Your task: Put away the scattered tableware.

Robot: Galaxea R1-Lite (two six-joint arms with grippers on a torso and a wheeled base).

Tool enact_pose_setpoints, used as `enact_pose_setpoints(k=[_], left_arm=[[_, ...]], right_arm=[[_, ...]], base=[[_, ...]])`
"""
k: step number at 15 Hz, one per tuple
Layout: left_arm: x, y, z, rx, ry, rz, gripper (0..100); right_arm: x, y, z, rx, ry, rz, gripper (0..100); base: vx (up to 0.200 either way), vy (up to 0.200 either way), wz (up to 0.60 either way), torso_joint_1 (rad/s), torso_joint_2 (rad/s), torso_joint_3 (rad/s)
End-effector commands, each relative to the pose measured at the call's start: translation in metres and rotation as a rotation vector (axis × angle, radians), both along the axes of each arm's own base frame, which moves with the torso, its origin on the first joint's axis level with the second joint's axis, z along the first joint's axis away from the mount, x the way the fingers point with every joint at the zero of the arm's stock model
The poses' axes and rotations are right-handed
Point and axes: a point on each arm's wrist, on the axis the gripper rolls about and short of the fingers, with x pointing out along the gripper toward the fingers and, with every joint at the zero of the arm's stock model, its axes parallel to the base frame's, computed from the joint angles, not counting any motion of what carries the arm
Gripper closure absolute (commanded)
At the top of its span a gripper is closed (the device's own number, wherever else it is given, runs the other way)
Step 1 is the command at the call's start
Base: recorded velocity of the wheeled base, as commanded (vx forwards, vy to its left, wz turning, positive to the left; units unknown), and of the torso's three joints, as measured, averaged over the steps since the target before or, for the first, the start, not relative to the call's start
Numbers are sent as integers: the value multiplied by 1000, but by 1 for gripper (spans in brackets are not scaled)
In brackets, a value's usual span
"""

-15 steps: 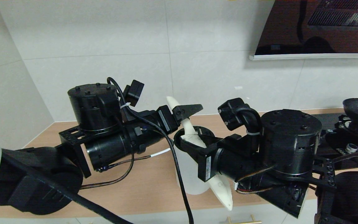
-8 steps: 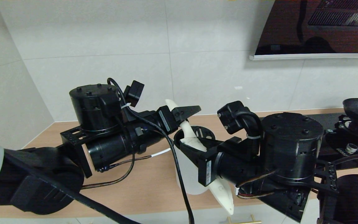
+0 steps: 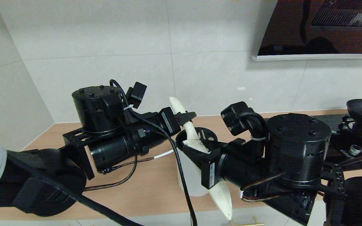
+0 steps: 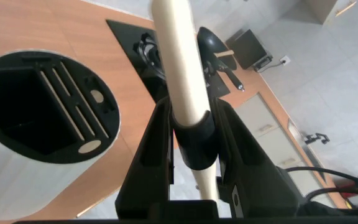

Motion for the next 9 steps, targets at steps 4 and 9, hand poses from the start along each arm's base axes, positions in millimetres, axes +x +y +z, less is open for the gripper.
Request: enact_pose_setpoints(k=[4,9], left_arm=[[-1,1,6,-16,-22,2,100],[-1,0,7,-16,-26,-1,100]], right_arm=[[2,-2,2,7,-5,-7,100],[3,-3,3,10,-5,-14,0]], base=[[0,0,0,0,0,0],[0,0,0,0,0,0]])
